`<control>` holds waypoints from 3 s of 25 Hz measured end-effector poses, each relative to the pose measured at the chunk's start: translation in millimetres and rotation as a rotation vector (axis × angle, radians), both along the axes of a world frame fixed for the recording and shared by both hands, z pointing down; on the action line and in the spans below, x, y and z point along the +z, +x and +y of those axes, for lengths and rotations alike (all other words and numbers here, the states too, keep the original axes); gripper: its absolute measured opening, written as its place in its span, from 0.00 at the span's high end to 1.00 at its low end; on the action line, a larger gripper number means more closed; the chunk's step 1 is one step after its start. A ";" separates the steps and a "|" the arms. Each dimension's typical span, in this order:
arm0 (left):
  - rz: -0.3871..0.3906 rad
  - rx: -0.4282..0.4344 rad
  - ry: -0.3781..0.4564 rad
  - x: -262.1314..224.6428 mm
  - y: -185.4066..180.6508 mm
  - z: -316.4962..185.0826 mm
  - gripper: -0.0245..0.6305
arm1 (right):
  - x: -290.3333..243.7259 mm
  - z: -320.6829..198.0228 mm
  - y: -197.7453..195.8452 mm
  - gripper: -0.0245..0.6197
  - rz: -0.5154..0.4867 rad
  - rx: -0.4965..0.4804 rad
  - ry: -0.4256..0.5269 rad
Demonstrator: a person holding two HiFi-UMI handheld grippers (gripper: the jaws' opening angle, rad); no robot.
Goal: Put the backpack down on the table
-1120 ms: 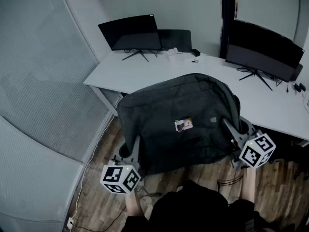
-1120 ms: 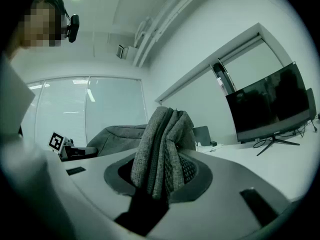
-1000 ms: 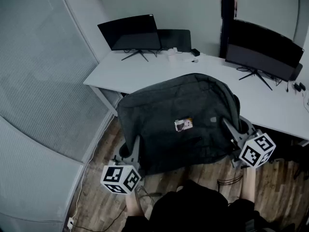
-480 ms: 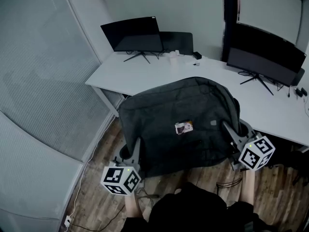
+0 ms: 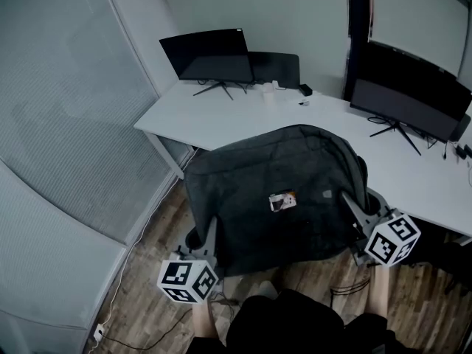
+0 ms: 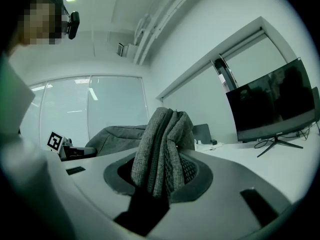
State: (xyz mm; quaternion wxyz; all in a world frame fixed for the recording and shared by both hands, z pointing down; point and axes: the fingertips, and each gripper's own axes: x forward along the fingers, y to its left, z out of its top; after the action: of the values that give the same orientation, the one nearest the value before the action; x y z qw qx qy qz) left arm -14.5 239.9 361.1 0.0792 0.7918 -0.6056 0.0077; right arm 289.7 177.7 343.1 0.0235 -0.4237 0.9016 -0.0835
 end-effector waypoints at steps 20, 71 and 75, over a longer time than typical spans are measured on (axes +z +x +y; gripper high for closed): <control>0.021 -0.040 -0.084 32.0 -53.1 -65.9 0.90 | 26.3 -75.8 -56.3 0.78 0.049 -0.005 -0.081; 0.022 0.118 -0.059 2.6 -172.8 -351.6 0.90 | -4.9 -315.5 -165.9 0.78 0.018 0.143 -0.048; 0.014 0.103 -0.044 3.4 -172.1 -352.8 0.90 | -1.8 -320.3 -165.4 0.78 0.008 0.129 -0.034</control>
State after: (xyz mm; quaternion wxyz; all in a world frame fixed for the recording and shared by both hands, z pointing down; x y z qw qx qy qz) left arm -186.6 -112.9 364.5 0.1003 0.8199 -0.5633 0.0195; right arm 124.3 -142.6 341.3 0.0182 -0.4814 0.8711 -0.0953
